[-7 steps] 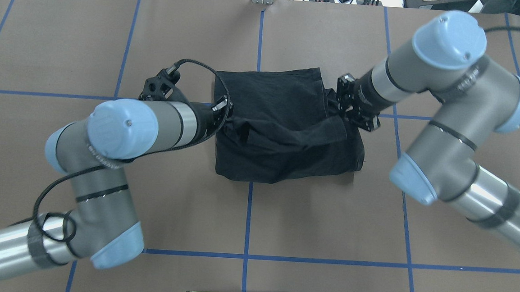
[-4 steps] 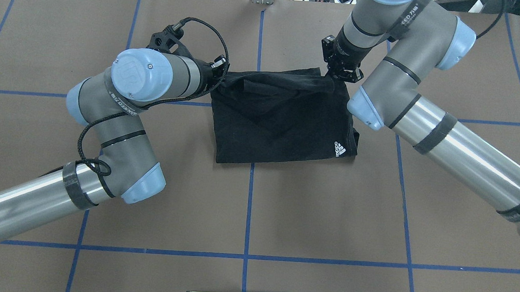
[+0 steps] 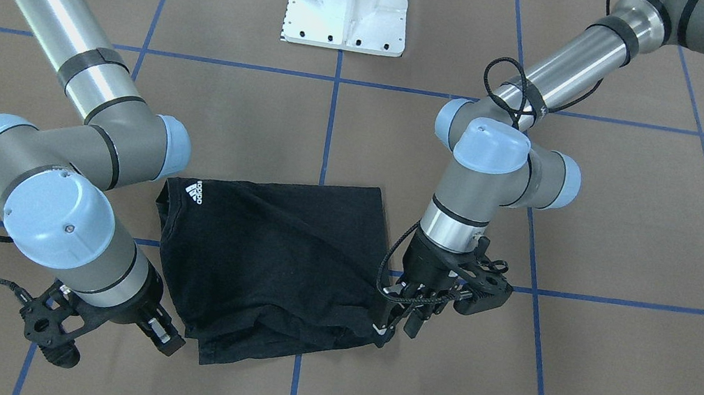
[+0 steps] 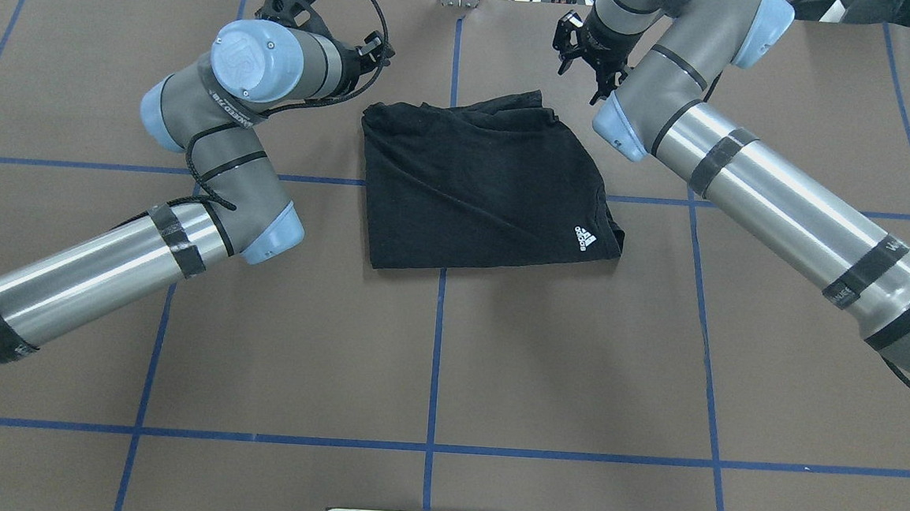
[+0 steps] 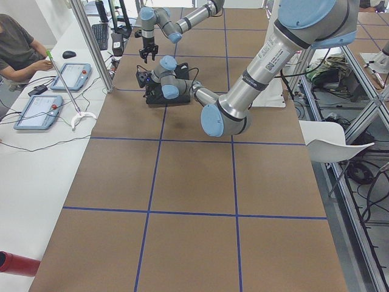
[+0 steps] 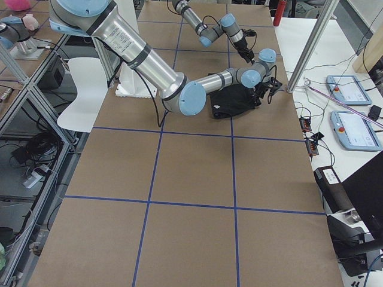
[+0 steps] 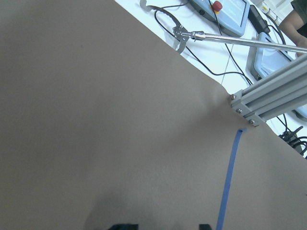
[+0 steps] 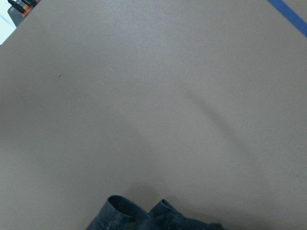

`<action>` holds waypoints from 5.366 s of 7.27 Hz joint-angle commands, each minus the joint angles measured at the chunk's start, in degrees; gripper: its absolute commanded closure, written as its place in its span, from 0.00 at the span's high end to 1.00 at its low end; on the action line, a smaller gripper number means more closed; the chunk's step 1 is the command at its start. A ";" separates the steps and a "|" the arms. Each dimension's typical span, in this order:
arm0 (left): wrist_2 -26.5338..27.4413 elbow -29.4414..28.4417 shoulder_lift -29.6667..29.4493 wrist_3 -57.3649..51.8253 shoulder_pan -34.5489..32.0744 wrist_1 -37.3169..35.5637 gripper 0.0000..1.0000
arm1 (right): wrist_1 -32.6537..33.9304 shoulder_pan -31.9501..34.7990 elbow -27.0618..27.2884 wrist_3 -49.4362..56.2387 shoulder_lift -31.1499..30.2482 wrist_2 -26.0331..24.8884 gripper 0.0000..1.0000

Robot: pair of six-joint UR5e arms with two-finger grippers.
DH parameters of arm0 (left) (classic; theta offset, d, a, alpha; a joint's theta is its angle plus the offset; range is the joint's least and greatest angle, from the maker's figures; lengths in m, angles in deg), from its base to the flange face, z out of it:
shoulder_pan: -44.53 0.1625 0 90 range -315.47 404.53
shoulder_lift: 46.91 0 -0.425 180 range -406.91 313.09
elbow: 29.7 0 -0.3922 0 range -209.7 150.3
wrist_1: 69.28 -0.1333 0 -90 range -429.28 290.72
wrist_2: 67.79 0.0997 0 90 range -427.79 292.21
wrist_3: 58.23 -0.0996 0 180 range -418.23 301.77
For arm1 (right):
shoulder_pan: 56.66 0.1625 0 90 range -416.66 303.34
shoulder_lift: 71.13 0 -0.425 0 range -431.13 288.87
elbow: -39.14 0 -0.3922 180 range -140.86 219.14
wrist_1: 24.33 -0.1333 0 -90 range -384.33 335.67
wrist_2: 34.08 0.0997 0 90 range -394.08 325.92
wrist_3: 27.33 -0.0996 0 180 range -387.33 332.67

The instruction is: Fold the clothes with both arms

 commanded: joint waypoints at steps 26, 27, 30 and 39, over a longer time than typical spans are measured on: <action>-47.52 29.85 48.59 -92.50 -39.02 -24.45 1.00 | 33.90 30.18 37.74 98.61 -45.81 8.15 1.00; -47.44 29.93 48.33 -92.41 -39.10 -24.45 1.00 | 33.90 30.18 37.83 98.35 -45.73 8.24 1.00; -48.13 31.68 48.41 -92.33 -39.19 -24.80 1.00 | 33.90 30.27 37.92 98.17 -45.55 8.50 1.00; -47.52 31.69 48.32 -92.41 -41.04 -24.72 1.00 | 34.95 30.27 45.84 97.91 -51.69 9.03 1.00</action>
